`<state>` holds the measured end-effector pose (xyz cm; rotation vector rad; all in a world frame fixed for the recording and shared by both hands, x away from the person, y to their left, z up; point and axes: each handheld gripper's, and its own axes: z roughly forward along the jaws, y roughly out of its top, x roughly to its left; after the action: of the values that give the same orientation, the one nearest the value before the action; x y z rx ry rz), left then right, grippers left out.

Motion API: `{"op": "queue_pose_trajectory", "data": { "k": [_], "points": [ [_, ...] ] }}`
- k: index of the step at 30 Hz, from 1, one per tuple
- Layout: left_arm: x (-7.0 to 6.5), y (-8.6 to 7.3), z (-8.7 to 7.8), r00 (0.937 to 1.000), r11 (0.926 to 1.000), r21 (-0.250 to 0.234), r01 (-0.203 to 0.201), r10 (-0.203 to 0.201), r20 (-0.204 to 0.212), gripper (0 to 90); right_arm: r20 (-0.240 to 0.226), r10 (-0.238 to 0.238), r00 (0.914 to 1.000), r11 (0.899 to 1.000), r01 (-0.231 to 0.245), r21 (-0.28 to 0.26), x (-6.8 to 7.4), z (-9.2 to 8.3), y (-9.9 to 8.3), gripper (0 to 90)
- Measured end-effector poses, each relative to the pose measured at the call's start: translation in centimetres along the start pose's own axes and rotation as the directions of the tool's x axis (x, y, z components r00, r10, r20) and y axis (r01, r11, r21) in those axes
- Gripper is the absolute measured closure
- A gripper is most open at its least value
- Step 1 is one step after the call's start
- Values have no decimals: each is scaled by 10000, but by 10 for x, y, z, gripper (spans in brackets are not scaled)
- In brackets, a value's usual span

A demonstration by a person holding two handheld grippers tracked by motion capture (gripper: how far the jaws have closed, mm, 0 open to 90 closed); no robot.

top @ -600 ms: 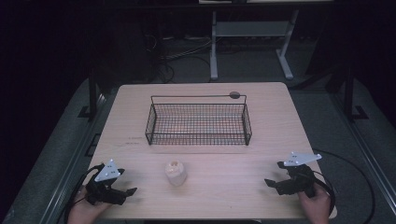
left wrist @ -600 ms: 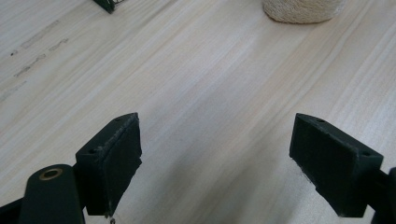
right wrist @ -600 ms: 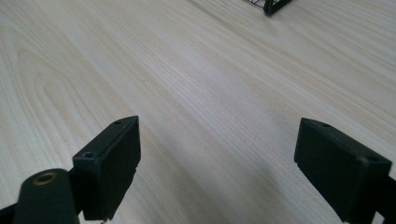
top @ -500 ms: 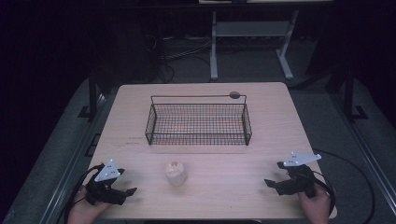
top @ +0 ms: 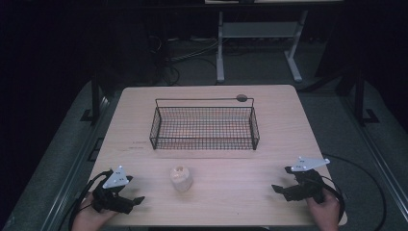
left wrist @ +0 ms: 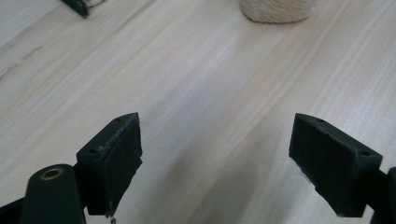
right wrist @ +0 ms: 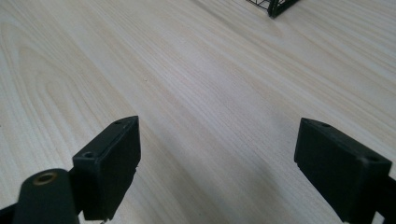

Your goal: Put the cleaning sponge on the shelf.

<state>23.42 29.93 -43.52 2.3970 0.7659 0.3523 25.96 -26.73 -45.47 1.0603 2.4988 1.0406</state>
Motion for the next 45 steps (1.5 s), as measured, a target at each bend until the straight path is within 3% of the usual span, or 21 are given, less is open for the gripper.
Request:
{"op": "queue_pose_trajectory", "data": {
  "k": [18,28,31,45],
  "points": [
    [-9,14,7,9980,9979,305,-578,569,293,160,5,-62,10000,10000,62,-8,3,-1,0,142],
    [-15,27,6,9943,9949,258,-972,959,473,161,-32,-49,10000,10000,49,-9,5,0,0,142],
    [-16,31,9,9916,9929,429,-1114,1082,709,160,-31,-51,10000,10000,51,-10,5,0,0,142],
    [-21,45,12,9844,9861,741,-1485,1403,1062,160,-46,-114,9999,9999,114,2,7,0,0,142]
  ]
}}
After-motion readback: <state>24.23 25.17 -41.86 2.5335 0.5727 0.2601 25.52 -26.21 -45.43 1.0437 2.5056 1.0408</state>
